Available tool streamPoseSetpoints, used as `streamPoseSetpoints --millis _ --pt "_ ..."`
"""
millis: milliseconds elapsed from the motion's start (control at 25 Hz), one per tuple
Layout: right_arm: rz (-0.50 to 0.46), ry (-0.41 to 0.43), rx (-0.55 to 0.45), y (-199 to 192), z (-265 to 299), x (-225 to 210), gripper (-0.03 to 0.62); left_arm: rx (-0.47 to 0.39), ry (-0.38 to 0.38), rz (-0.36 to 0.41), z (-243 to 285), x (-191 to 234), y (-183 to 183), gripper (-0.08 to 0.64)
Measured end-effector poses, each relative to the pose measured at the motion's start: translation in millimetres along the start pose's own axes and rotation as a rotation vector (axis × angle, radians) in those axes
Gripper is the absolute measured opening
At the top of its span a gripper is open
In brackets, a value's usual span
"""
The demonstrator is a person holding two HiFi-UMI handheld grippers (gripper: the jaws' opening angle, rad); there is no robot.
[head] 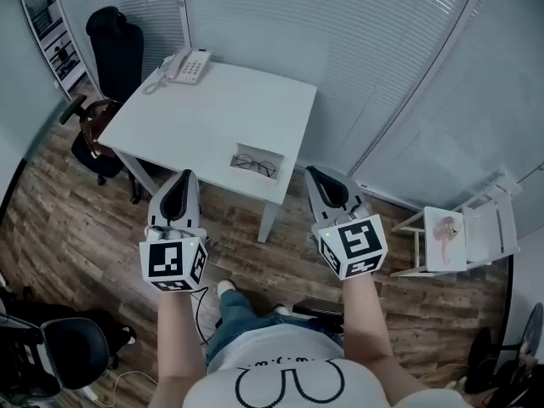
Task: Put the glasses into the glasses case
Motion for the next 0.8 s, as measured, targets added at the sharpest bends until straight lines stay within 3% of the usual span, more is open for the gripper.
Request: streamPoseSetpoints --millis 440,800 --pt "-0.036 0.021 -0.073 9.8 -80.1 -21.9 0.009 -0.037 0.067 0.038 -48.7 -70.5 30.5 0.014" --pt "-0.053 -0.013 -0.113 20.7 -105.4 -21.0 0.011 -0.054 0.053 0.063 -63.7 -84.7 44.3 0.014"
Point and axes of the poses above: the fingertips, and each gripper's own axes: z forward along the fingers, x to its left, y out of its top, the point moved 1 cm from there along -z, backward along the fingers, and after that the axes turned 4 degrees about x, right-handed, at the moved point
